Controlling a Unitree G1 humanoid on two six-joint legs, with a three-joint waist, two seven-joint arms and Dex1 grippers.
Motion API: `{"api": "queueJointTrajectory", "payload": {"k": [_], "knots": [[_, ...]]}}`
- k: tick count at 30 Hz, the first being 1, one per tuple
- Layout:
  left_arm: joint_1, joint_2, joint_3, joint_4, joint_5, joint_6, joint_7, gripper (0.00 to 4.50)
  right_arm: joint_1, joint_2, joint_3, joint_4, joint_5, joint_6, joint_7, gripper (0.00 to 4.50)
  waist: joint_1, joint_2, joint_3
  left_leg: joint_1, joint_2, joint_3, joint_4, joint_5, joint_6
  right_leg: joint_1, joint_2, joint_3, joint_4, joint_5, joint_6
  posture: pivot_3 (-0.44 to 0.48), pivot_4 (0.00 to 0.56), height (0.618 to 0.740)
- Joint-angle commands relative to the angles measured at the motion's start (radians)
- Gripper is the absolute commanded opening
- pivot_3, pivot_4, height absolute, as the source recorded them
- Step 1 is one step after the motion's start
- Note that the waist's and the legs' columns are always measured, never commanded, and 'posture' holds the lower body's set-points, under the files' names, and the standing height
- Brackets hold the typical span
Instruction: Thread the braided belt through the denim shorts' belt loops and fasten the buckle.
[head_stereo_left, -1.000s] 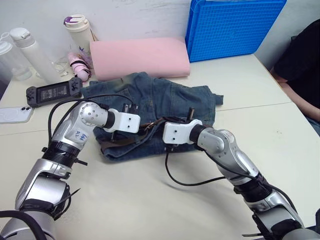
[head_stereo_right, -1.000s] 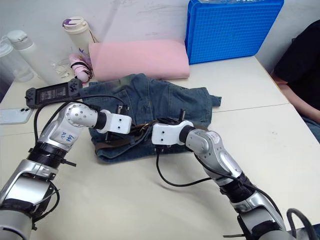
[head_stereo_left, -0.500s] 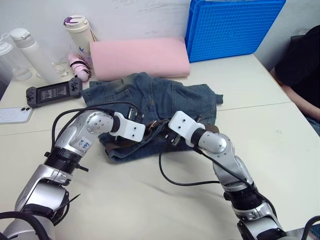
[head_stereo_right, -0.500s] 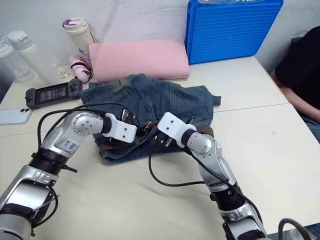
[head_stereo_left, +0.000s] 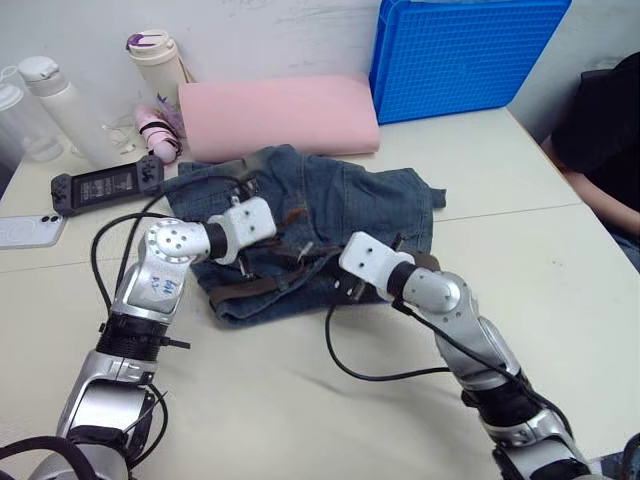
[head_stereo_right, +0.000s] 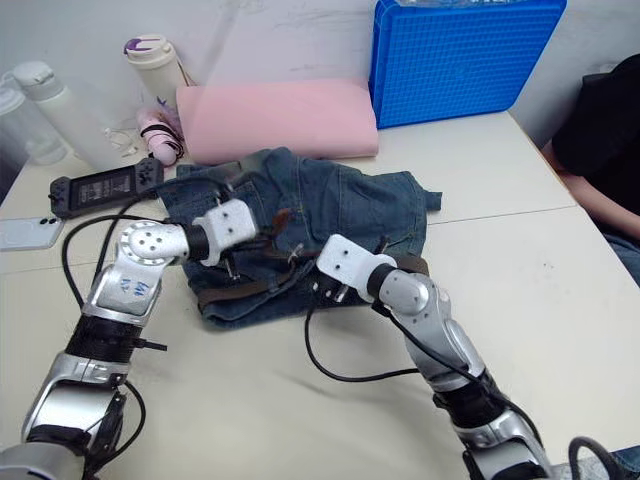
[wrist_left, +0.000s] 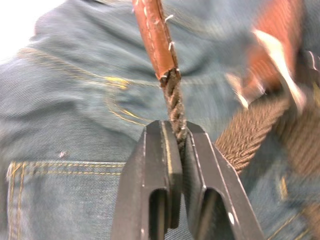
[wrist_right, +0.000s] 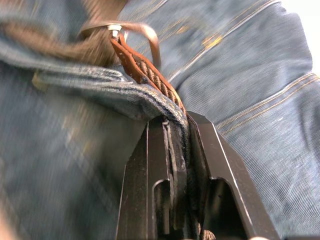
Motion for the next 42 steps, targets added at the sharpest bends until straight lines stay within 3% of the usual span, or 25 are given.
{"api": "queueJointTrajectory", "payload": {"k": [1, 5, 10, 15, 19, 20, 25, 27, 30, 35, 42], "knots": [[0.02, -0.039, 0.096, -0.123, -0.133, 0.218, 0.045, 0.0, 0.001, -0.045, 0.001, -0.042, -0.002, -0.054, 0.022, 0.01, 0.001, 0.0, 0.0, 0.0, 0.0, 0.0, 0.0, 0.0, 0.0, 0.0, 0.0, 0.0, 0.0, 0.0, 0.0, 0.0, 0.15, 0.74], [0.027, -0.153, 0.219, -0.24, -0.292, 0.497, 0.16, 0.0, 0.01, -0.116, 0.033, -0.049, -0.018, -0.125, 0.071, 0.01, 0.005, -0.001, 0.0, 0.0, 0.0, -0.002, 0.001, 0.0, 0.0, 0.001, 0.0, 0.0, 0.0, 0.0, 0.0, 0.0, 0.15, 0.74], [0.056, -0.275, 0.34, -0.327, -0.393, 0.709, 0.33, 0.0, 0.032, -0.224, 0.038, -0.068, -0.012, -0.242, 0.137, 0.01, 0.003, -0.001, 0.0, 0.0, -0.001, -0.002, 0.001, 0.0, 0.0, 0.001, 0.0, 0.0, -0.001, 0.0, 0.001, 0.0, 0.15, 0.74], [0.085, -0.337, 0.399, -0.355, -0.447, 0.764, 0.436, 0.0, 0.047, -0.251, -0.034, -0.076, 0.057, -0.265, 0.164, 2.26, 0.005, -0.001, 0.0, 0.001, -0.001, -0.002, 0.001, 0.0, 0.0, 0.001, 0.0, 0.001, -0.002, 0.0, 0.001, 0.0, 0.15, 0.74], [0.115, -0.35, 0.418, -0.39, -0.504, 0.791, 0.466, 0.0, 0.044, -0.278, -0.149, -0.123, 0.243, -0.215, 0.268, 4.28, 0.007, -0.001, 0.0, 0.001, -0.001, -0.002, 0.001, 0.0, 0.0, 0.002, 0.0, 0.001, -0.002, 0.0, 0.001, 0.0, 0.15, 0.74], [0.122, -0.358, 0.431, -0.402, -0.532, 0.807, 0.468, 0.0, 0.034, -0.282, -0.194, -0.142, 0.328, -0.15, 0.309, 4.44, 0.007, -0.001, 0.0, 0.001, -0.001, -0.002, 0.001, 0.0, 0.0, 0.002, 0.0, 0.001, -0.003, 0.0, 0.001, 0.0, 0.15, 0.74], [0.16, -0.4, 0.474, -0.458, -0.661, 0.861, 0.48, 0.0, -0.073, -0.246, -0.308, -0.127, 0.573, 0.084, 0.347, 4.44, 0.006, -0.001, 0.0, 0.001, 0.0, -0.003, 0.001, 0.0, 0.0, 0.002, 0.0, 0.002, -0.003, 0.0, 0.001, 0.0, 0.15, 0.74], [0.182, -0.424, 0.48, -0.484, -0.685, 0.864, 0.511, 0.0, -0.147, -0.197, -0.31, -0.069, 0.603, 0.138, 0.303, 3.91, 0.005, -0.001, 0.0, 0.001, 0.0, -0.003, 0.001, 0.0, 0.0, 0.002, 0.0, 0.002, -0.003, 0.0, 0.001, 0.0, 0.15, 0.74], [0.217, -0.482, 0.523, -0.507, -0.73, 0.87, 0.579, 0.0, -0.207, -0.139, -0.263, 0.005, 0.621, 0.179, 0.282, 2.62, 0.005, -0.001, 0.0, 0.003, 0.0, -0.003, 0.0, 0.0, -0.001, 0.002, 0.0, 0.004, -0.003, 0.0, 0.001, 0.0, 0.15, 0.74], [0.279, -0.529, 0.571, -0.532, -0.797, 0.86, 0.656, 0.0, -0.259, -0.043, -0.12, 0.194, 0.56, 0.12, 0.277, 0.05, 0.005, -0.002, -0.001, 0.003, 0.0, -0.003, 0.0, 0.0, -0.001, 0.002, 0.0, 0.005, -0.003, 0.0, 0.001, 0.0, 0.15, 0.74], [0.36, -0.554, 0.551, -0.569, -0.852, 0.826, 0.727, 0.0, -0.296, 0.03, -0.033, 0.348, 0.535, 0.042, 0.314, 0.05, 0.004, -0.002, -0.001, 0.003, -0.002, -0.003, 0.001, 0.0, -0.001, 0.002, 0.0, 0.005, -0.003, 0.001, 0.001, 0.0, 0.15, 0.74]]}}
